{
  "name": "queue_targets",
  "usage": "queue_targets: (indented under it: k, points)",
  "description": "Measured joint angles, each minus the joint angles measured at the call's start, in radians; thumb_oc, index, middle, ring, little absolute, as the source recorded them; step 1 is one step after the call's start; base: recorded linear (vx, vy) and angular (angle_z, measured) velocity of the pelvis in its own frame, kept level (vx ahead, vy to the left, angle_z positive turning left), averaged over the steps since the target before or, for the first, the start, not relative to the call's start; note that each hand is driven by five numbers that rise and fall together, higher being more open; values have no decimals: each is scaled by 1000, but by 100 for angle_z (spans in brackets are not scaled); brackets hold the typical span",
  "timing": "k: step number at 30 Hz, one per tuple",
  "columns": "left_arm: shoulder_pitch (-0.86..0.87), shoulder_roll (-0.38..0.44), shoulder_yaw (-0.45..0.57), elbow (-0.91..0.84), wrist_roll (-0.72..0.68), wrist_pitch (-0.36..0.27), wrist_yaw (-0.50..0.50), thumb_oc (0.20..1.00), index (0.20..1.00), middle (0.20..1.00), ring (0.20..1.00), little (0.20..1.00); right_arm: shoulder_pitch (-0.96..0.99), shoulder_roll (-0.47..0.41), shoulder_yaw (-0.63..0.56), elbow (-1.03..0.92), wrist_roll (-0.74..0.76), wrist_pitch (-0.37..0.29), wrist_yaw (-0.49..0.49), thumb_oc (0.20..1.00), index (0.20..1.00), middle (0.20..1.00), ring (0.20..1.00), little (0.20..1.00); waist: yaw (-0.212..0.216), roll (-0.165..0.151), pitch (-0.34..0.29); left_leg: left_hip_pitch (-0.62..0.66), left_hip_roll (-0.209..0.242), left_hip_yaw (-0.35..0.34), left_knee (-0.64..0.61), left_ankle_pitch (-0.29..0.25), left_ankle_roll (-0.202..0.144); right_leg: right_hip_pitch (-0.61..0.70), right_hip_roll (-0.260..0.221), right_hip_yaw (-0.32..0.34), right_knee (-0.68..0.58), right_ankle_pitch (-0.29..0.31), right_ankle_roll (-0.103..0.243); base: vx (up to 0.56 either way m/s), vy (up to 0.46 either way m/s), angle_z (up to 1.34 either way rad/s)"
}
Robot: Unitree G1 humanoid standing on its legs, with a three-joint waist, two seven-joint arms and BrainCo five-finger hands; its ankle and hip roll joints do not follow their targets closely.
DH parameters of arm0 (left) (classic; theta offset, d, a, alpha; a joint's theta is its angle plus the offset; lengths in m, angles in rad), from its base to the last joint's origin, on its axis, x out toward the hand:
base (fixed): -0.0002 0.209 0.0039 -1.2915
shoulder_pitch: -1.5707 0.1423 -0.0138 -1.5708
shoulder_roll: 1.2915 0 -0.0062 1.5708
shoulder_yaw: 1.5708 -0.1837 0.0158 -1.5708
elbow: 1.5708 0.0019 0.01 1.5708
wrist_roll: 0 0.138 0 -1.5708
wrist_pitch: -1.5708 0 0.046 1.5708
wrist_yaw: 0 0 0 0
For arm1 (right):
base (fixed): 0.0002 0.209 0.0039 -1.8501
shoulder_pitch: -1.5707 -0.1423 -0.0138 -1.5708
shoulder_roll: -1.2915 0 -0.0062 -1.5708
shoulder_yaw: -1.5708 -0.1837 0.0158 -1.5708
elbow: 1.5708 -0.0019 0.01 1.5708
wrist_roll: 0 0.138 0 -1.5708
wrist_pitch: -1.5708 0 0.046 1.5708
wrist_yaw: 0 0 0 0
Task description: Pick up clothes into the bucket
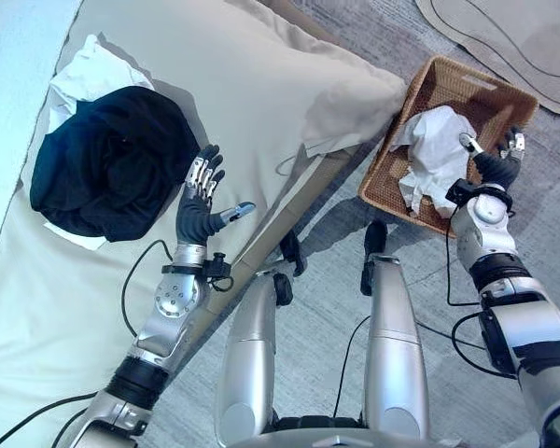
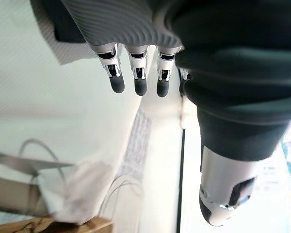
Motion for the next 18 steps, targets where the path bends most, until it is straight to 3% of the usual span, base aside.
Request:
queue_targets:
  k: [3,5,12,14,17,18]
  points:
    - [1,-28,16,92,36,1,15,1000,1000,1000,1000,1000,147,70,16,-157,-25,1,11,1000,1000,1000,1000,1000,6,-34,-8,106,-6,-41,-82,25,-22,121,-3,-55,-64,-4,-2,74,-81,32]
    - [11,-12,44,128,85,15,46,1000,1000,1000,1000,1000,263,147,23,-240,-45,-17,46,1000,1000,1000,1000,1000,7,-87,-37,176,-11,-82,-160,66,-35,196,-4,-103,-102,-8,-8,139,-116,53]
    - [50,11,95,159,279,48,107,1000,1000,1000,1000,1000,464,213,35,-364,-40,-19,130,1000,1000,1000,1000,1000,37,-132,-83,343,-12,-184,-305,111,-51,420,9,-232,-226,-8,-7,108,-35,38]
    - [66,15,113,165,318,64,118,1000,1000,1000,1000,1000,517,214,57,-395,-42,-22,158,1000,1000,1000,1000,1000,41,-148,-127,362,-13,-201,-333,121,-57,450,10,-253,-254,-6,-5,122,14,28]
    - [66,14,146,209,391,87,129,1000,1000,1000,1000,1000,562,218,83,-411,-42,-16,205,1000,1000,1000,1000,1000,60,-156,-144,437,-18,-244,-376,129,-60,564,17,-309,-316,-1,3,138,28,34]
    - [79,18,158,230,419,96,136,1000,1000,1000,1000,1000,590,225,104,-411,-44,-15,230,1000,1000,1000,1000,1000,65,-169,-189,445,-18,-248,-390,124,-66,572,19,-312,-334,-2,4,104,34,26]
